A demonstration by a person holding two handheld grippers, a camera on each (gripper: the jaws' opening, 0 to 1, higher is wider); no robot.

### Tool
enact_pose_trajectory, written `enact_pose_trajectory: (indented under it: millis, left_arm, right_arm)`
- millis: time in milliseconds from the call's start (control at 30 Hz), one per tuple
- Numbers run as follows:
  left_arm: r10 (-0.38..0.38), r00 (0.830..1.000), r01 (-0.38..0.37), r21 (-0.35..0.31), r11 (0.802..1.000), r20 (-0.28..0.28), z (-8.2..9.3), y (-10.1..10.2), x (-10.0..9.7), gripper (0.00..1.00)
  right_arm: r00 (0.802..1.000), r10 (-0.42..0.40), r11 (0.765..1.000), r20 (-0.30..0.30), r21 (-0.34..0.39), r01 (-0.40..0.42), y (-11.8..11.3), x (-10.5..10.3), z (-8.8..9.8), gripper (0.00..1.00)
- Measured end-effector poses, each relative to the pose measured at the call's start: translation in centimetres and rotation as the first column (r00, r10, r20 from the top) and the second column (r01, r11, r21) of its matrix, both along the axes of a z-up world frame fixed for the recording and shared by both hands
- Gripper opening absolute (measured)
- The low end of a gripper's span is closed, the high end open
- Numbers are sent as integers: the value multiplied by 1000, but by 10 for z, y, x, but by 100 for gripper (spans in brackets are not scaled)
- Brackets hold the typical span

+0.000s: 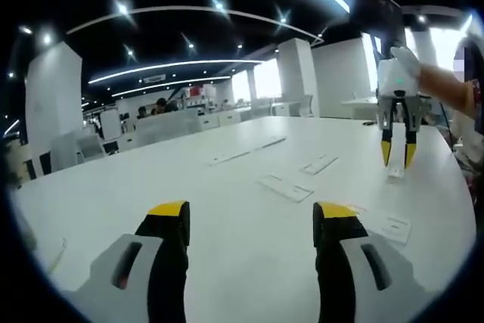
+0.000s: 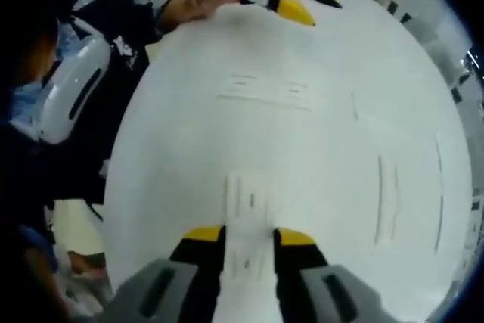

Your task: Locate the socket holder cover, grip the socket holder cover, clip it into the socket holder slot.

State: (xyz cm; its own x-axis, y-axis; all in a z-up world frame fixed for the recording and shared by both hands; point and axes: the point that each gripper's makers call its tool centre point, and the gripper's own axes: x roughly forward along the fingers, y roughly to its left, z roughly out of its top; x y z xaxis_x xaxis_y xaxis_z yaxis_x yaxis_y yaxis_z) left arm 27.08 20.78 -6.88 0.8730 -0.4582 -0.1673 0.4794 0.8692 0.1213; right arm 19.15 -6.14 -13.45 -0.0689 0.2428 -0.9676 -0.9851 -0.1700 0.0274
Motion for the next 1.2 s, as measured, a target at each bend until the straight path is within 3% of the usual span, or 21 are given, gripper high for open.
enact_pose_trajectory:
  millis: [433, 833, 1200]
  left_arm:
    - [6, 1000, -6, -1, 1000, 2, 1, 2, 1, 66]
    - [11, 1000, -11, -11, 1000, 12, 4, 3, 1, 65]
    - [16, 1000, -16, -22, 1000, 14, 4, 2, 1, 65]
  right_arm:
    - [1000, 9, 997, 0, -71, -9, -14, 3, 7, 27]
    - [998, -41, 992, 36, -119, 45, -35, 40, 15, 27]
    - [994, -101, 981, 43, -162, 107, -44, 77, 11, 27]
